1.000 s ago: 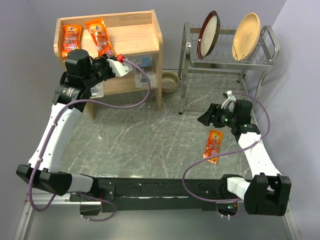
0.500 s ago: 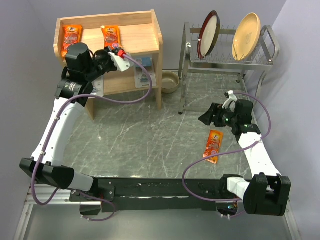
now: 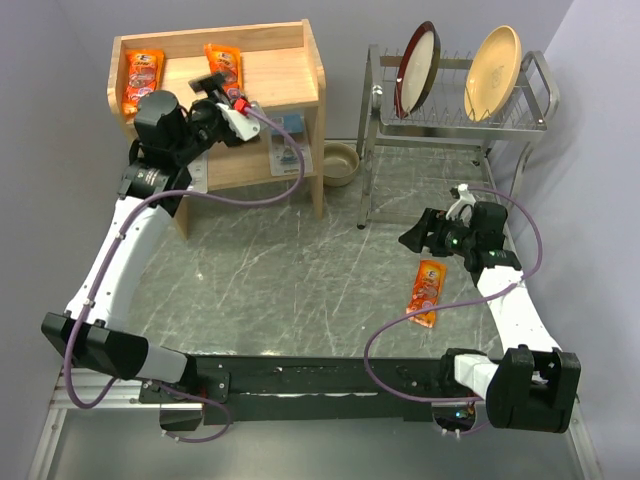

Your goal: Place and organize the shaving razors onto the shelf

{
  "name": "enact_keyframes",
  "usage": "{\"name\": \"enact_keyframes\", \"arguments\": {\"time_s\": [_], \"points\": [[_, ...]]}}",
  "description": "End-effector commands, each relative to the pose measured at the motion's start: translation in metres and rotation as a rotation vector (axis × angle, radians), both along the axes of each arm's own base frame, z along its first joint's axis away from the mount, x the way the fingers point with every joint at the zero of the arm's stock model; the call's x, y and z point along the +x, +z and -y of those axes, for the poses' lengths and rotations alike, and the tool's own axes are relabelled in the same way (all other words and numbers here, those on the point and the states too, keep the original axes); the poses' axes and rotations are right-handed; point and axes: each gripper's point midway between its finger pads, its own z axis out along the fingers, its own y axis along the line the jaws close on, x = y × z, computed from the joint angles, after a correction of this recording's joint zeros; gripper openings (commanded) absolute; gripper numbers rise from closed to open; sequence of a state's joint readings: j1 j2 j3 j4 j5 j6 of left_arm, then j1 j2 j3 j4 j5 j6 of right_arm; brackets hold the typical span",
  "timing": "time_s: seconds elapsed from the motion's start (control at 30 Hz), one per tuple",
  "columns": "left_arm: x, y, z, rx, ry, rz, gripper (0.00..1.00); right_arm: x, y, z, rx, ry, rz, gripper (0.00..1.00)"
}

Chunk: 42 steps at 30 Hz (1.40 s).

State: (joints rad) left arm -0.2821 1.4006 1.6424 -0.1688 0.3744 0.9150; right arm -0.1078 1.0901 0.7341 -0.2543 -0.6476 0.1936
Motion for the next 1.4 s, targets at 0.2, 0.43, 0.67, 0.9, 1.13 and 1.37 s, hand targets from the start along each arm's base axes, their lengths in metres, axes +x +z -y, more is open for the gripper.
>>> {"name": "enact_keyframes", "arguments": {"time_s": [0.2,0.43,0.67,0.9,1.13,1.37], "points": [[-0.117,0.069,0.027,-0.068,-0.148,0.281,0.99,-0.005,0.016,0.021,-0.136,0.044,0.05,0.84],[-0.195,-0.009,0.088,-0.156,-0.48,-0.076,0.99,-0.043,-0.032,0.088,-0.53,0.027,-0.247,0.82],[-0.227,-0.129,0.13,-0.319,-0.524,-0.514,0.99,-0.046,-0.053,0.093,-0.464,-0.008,-0.386,0.84],[-0.22,-0.182,0.13,-0.327,-0.448,-0.637,1.0,-0.038,-0.084,0.069,-0.442,0.07,-0.45,0.84],[-0.215,-0.189,0.133,-0.253,-0.449,-0.618,1.0,-0.05,-0.109,0.05,-0.315,-0.019,-0.653,0.7],[-0.205,-0.202,0.138,-0.223,-0.423,-0.641,0.99,-0.06,-0.146,0.065,-0.422,-0.108,-0.827,0.67]]}}
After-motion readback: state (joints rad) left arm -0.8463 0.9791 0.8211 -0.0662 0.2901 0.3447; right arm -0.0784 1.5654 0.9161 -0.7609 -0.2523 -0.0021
